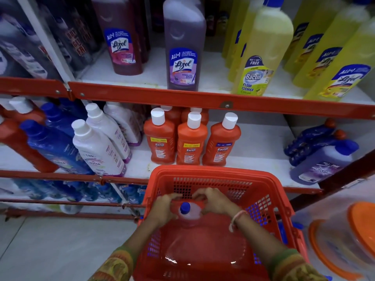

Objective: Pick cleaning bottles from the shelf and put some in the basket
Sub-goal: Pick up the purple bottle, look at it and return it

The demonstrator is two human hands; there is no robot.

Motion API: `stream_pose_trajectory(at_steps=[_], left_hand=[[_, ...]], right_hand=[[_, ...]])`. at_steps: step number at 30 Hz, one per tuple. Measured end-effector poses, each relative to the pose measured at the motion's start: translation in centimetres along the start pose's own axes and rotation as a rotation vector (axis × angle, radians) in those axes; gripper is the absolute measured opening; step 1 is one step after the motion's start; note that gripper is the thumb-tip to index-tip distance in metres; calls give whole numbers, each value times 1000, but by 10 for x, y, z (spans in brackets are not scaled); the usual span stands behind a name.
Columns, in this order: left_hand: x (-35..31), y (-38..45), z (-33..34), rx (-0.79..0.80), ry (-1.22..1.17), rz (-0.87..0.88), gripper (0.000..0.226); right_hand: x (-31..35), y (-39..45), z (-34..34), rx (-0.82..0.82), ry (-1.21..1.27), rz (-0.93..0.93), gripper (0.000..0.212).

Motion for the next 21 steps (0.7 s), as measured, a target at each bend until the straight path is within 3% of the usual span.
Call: stream_pose_trajectory(at_steps=[4,8,12,14,17,21], left_hand=[[-62,-12,-58,-189,-102,165,52],[-139,-31,-138,-528,-61,479,34],[-198,-38,-191,-786,125,681,34],[-215,-29,-205,-826,196,746,38],[-225,-3,-213,-828,404,744,43],[-213,32,-213,-759,578,586,57]], right_hand=[[50,-25,-86,-196,182,-143,49],[101,-57,-181,-598,327,-293,31],[132,-76,-250,-957,526,-389,28],[139,-77,-274,-1106,582,-397,35],[148,-69,-300,-1254,476,-357,62],[155,-26,-326,-1095,367,-282,97]])
Point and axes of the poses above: each hand's wrist, its own y-axis towards the middle knuckle, its own z-axis out of the palm, x = y × z, the point moved 8 cm from there along y, towards the middle knuckle, and after that the axes turned 10 degrees about -y, right-handed, at the moved point
